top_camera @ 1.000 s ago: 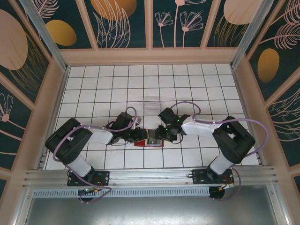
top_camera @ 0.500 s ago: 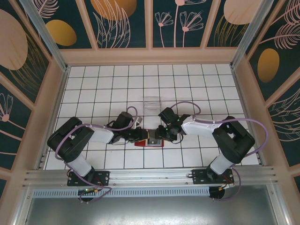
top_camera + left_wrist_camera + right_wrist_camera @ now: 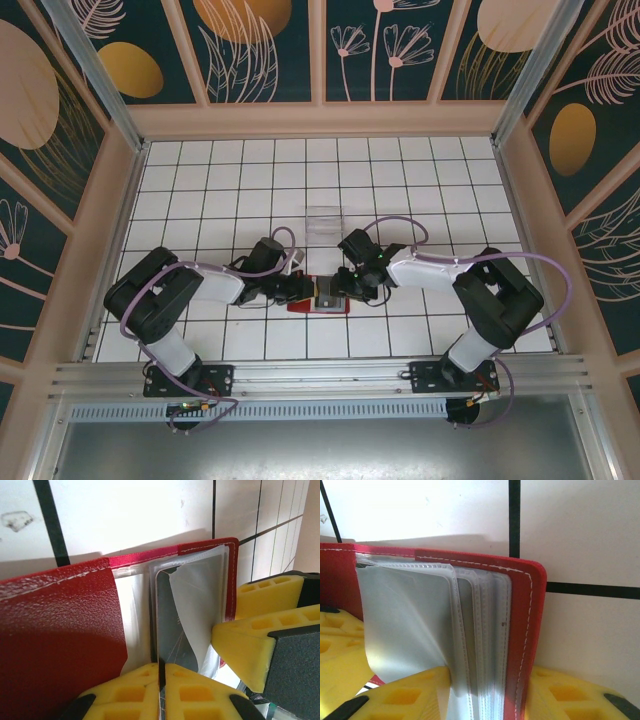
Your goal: Take the credit cards out of the card holder
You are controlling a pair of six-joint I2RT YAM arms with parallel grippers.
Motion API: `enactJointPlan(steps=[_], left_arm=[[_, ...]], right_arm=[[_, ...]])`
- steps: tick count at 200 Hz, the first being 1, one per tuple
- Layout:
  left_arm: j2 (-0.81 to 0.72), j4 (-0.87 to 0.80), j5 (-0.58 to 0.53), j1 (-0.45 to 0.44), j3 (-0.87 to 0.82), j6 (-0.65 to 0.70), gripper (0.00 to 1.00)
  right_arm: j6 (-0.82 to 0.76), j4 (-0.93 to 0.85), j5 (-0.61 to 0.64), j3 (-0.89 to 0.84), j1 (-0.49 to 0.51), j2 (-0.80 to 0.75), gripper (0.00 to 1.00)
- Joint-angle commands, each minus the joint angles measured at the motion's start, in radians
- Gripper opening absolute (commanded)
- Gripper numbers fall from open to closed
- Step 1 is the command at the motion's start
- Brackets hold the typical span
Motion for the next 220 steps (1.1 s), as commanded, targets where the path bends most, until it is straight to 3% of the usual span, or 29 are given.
enactJointPlan(steps=[1, 167, 220], left_arm=[[0.0, -0.039, -0.017, -0.021, 0.007, 0.028, 0.07], [-0.198, -0.276, -0.135, 0.012, -0.003, 0.139, 0.03], [-0.297, -0.414, -0.213, 0.015, 0.044, 0.256, 0.0]], right_arm=[[0.0, -0.004, 0.034, -0.044, 0.009, 0.07, 0.41], [0.008, -0.033, 0.067, -0.077, -0.011, 0.015, 0.44], [0.008, -0.045, 0.07, -0.068, -0.012, -0.006, 0.44]])
